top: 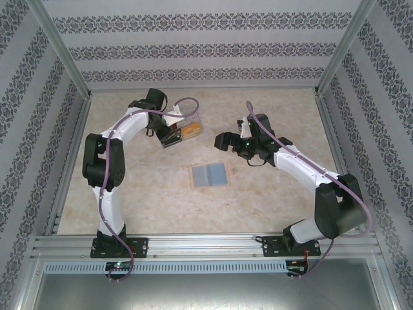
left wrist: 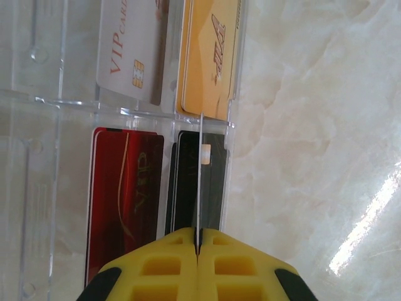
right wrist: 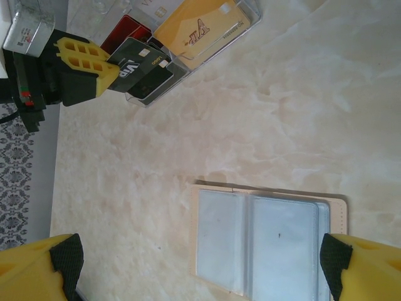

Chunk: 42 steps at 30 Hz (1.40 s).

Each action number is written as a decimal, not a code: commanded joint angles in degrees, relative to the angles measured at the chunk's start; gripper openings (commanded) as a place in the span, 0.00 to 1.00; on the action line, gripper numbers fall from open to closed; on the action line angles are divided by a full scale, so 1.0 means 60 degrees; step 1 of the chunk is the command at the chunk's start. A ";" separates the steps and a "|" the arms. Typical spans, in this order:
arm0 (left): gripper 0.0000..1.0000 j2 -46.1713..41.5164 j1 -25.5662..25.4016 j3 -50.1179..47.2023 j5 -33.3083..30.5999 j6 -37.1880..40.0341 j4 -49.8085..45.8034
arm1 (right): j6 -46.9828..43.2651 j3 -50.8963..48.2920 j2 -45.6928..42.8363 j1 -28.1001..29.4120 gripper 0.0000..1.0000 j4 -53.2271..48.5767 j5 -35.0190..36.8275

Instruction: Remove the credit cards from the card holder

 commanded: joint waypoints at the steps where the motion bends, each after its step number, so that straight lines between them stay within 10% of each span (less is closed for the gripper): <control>1: 0.05 0.0253 0.0120 0.0318 0.0156 0.0311 -0.0046 | -0.0103 0.0226 0.0057 0.0113 0.98 0.0001 0.0003; 24: 0.39 -0.1002 0.0183 0.0324 0.0364 -0.0552 0.0311 | -0.0219 0.0157 -0.0047 0.0185 0.98 -0.0118 0.0273; 42: 0.64 -0.4537 0.0039 -0.3245 -0.0511 -0.9860 0.2820 | -0.0663 0.0841 0.1044 0.2336 0.80 -0.2048 0.3491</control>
